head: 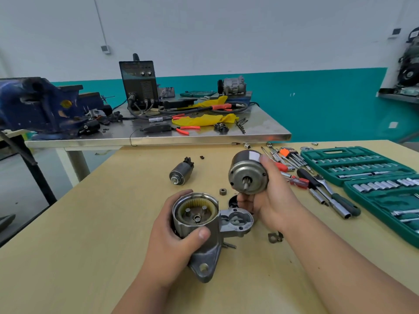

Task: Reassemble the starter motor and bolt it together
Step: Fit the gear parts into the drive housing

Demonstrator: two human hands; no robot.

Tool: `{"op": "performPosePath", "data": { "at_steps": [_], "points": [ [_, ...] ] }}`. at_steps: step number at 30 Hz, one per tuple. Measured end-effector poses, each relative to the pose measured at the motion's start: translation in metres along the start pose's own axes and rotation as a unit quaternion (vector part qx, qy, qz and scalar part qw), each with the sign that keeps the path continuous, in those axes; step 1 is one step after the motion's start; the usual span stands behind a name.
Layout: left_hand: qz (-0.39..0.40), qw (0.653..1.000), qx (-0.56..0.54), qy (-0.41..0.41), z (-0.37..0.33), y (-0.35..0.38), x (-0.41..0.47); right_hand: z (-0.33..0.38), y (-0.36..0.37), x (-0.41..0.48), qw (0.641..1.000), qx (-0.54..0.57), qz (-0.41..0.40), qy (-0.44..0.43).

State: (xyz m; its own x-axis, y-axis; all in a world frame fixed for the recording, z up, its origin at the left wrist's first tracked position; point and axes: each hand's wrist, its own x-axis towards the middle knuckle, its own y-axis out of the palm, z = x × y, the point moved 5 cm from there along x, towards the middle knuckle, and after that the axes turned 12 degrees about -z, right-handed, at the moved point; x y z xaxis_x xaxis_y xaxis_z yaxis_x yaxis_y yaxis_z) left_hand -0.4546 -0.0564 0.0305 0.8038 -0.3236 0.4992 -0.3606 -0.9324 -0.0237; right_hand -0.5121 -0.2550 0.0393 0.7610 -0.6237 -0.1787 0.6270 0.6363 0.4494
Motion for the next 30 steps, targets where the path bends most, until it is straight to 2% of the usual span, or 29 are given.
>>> {"op": "performPosePath", "data": {
  "at_steps": [2, 3, 5, 7, 10, 12, 14, 18, 21, 25, 30],
  "points": [
    [0.008, 1.000, -0.004, -0.003, -0.002, -0.001, 0.003, 0.008, -0.001, -0.002, 0.993, -0.059, 0.003, -0.103],
    [0.012, 1.000, -0.004, -0.004, -0.003, -0.002, 0.005, 0.011, -0.003, -0.004, 0.980, -0.124, -0.004, -0.157],
    [0.024, 1.000, 0.007, -0.011, -0.007, -0.004, 0.011, 0.019, -0.001, -0.014, 0.922, -0.280, -0.032, -0.267],
    [0.043, 0.998, 0.026, -0.036, -0.011, -0.007, 0.016, 0.023, 0.007, -0.026, 0.861, -0.365, -0.038, -0.353],
    [0.100, 0.991, 0.062, -0.070, -0.015, -0.007, 0.021, 0.022, 0.017, -0.038, 0.810, -0.408, -0.010, -0.421],
    [0.125, 0.986, 0.077, -0.079, -0.020, -0.007, 0.025, 0.021, 0.021, -0.042, 0.800, -0.414, 0.000, -0.435],
    [0.133, 0.984, 0.079, -0.089, -0.024, -0.007, 0.029, 0.023, 0.023, -0.044, 0.821, -0.389, -0.006, -0.418],
    [0.147, 0.977, 0.097, -0.118, -0.026, -0.001, 0.030, 0.027, 0.024, -0.038, 0.907, -0.259, -0.004, -0.333],
    [0.117, 0.978, 0.071, -0.158, -0.028, 0.005, 0.032, 0.025, 0.030, -0.028, 0.961, -0.141, 0.043, -0.235],
    [0.066, 0.987, 0.084, -0.116, -0.032, 0.007, 0.032, 0.019, 0.040, -0.029, 0.982, -0.040, 0.087, -0.162],
    [0.101, 0.989, 0.070, -0.079, -0.041, 0.008, 0.026, 0.006, 0.043, -0.028, 0.993, -0.001, 0.091, -0.078]
  ]
}}
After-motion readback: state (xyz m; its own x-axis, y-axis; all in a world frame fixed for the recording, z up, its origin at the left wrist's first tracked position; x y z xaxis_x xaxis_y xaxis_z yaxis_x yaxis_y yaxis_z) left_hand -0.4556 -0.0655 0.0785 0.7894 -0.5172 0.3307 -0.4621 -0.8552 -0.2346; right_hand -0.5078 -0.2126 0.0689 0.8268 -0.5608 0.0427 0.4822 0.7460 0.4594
